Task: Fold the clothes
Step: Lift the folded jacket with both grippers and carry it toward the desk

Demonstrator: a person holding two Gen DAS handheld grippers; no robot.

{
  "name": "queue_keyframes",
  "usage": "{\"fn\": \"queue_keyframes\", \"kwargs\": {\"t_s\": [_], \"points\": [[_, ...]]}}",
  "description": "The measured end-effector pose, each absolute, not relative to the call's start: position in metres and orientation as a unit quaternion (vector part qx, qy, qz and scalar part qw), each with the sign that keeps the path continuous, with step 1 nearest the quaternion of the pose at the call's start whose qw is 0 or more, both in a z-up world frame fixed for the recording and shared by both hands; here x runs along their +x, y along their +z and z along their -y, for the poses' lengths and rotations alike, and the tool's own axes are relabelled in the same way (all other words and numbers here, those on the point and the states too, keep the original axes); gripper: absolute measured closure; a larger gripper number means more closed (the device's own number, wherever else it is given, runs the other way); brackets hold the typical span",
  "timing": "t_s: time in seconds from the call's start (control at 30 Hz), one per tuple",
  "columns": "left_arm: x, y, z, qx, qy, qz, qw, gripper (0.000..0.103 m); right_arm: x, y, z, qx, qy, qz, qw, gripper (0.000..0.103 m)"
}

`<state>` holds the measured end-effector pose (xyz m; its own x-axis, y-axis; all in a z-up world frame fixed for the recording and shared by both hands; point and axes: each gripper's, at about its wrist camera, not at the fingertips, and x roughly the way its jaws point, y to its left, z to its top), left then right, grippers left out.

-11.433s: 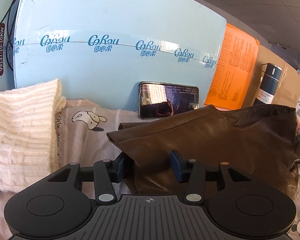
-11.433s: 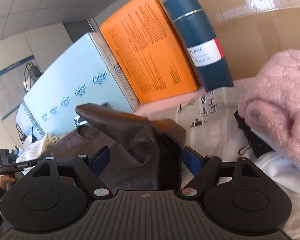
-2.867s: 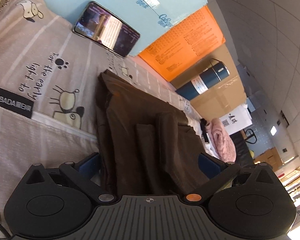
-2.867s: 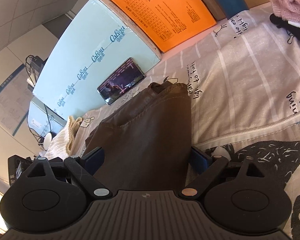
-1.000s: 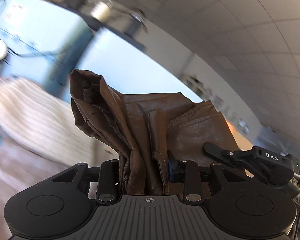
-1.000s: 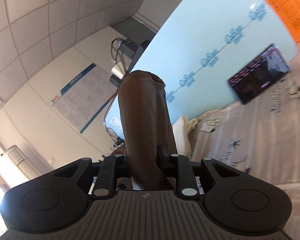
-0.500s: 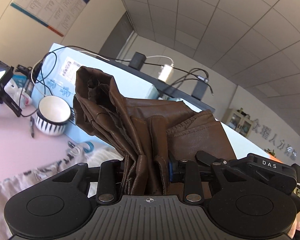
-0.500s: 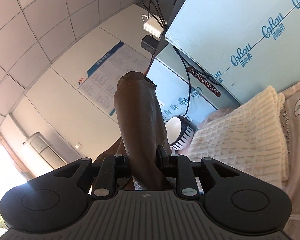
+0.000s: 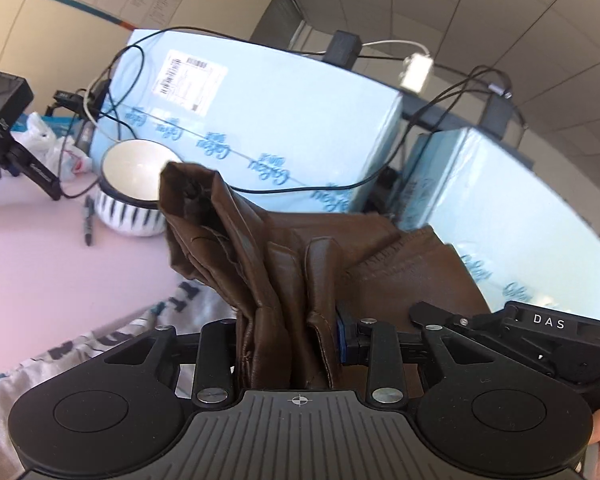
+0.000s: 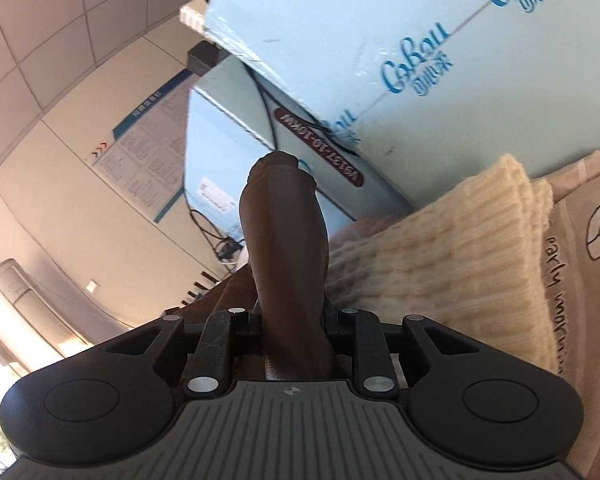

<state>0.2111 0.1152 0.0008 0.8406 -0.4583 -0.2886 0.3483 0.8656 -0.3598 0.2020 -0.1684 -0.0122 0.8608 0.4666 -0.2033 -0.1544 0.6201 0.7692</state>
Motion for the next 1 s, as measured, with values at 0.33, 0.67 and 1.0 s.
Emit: {"fn": "queue_keyframes", "kwargs": {"t_s": [0.33,0.67,1.0], "points": [[0.215,-0.010,-0.102,-0.085,-0.122,-0.195,0.969,0.012,0.213,-0.031,0.173,0.317,0.106,-0.204,0.920,0.057],[0.206,-0.007,-0.111,-0.102,-0.121,-0.191,0.969,0.008,0.201,-0.021,0.156,0.231,0.073,-0.185,0.953,0.028],[0.133,0.034,-0.115,-0.135,-0.136,-0.072,0.979,0.000,0.140,0.032,0.163,0.232,0.075,-0.139,0.960,0.000]]}}
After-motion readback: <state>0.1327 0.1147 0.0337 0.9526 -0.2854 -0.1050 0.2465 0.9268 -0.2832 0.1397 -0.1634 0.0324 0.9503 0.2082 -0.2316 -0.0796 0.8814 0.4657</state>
